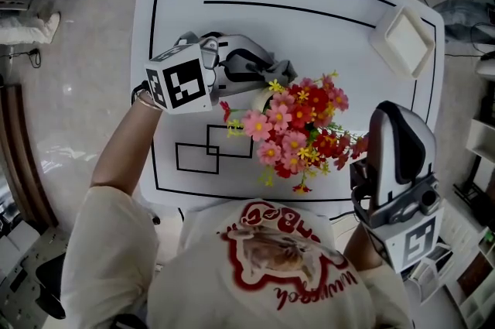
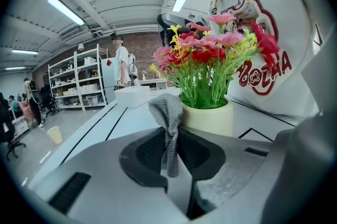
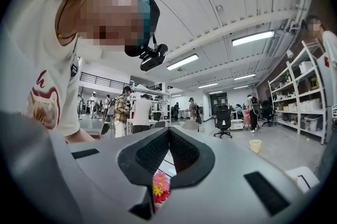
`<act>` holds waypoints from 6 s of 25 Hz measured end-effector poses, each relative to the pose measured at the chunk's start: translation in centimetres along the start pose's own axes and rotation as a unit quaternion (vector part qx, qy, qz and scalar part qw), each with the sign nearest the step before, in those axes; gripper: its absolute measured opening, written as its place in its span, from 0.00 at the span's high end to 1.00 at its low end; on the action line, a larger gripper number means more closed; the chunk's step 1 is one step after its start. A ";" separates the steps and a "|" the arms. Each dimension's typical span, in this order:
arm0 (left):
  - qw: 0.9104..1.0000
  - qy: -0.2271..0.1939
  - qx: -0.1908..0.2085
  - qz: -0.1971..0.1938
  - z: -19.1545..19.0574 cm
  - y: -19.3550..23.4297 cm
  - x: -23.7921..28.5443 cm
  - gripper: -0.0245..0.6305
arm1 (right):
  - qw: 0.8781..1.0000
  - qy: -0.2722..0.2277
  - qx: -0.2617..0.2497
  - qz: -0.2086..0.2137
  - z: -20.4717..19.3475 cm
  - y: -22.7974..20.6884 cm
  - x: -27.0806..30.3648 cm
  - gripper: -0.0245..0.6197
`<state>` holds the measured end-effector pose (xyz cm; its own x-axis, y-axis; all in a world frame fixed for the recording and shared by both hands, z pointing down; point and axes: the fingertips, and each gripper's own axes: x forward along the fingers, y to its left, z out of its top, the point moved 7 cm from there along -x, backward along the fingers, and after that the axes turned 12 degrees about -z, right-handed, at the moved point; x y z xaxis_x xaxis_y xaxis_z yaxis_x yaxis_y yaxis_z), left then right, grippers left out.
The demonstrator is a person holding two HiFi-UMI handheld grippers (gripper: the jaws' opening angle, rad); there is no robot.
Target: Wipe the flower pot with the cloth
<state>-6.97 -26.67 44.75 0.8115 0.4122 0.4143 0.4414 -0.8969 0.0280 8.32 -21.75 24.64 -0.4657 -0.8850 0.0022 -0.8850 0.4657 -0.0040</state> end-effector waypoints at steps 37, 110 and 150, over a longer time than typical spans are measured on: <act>0.995 0.012 -0.048 0.084 -0.6 -4.2 -1.7 0.88 | 1.000 0.007 0.007 -0.023 0.3 2.9 -5.6 0.96; 0.902 0.017 -0.200 0.382 1.8 -14.0 3.7 0.88 | 0.997 0.044 0.020 0.060 -2.9 2.5 -11.0 0.96; 0.857 -0.038 -0.249 0.450 5.2 -14.5 9.0 0.88 | 0.996 0.031 0.023 0.079 -2.7 2.5 -16.0 0.96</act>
<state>-4.05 -9.08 43.31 0.7684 -0.4900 0.4116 -0.5792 -0.8060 0.1217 13.51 -6.40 27.29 -0.6001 -0.7976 0.0605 -0.7999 0.5977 -0.0549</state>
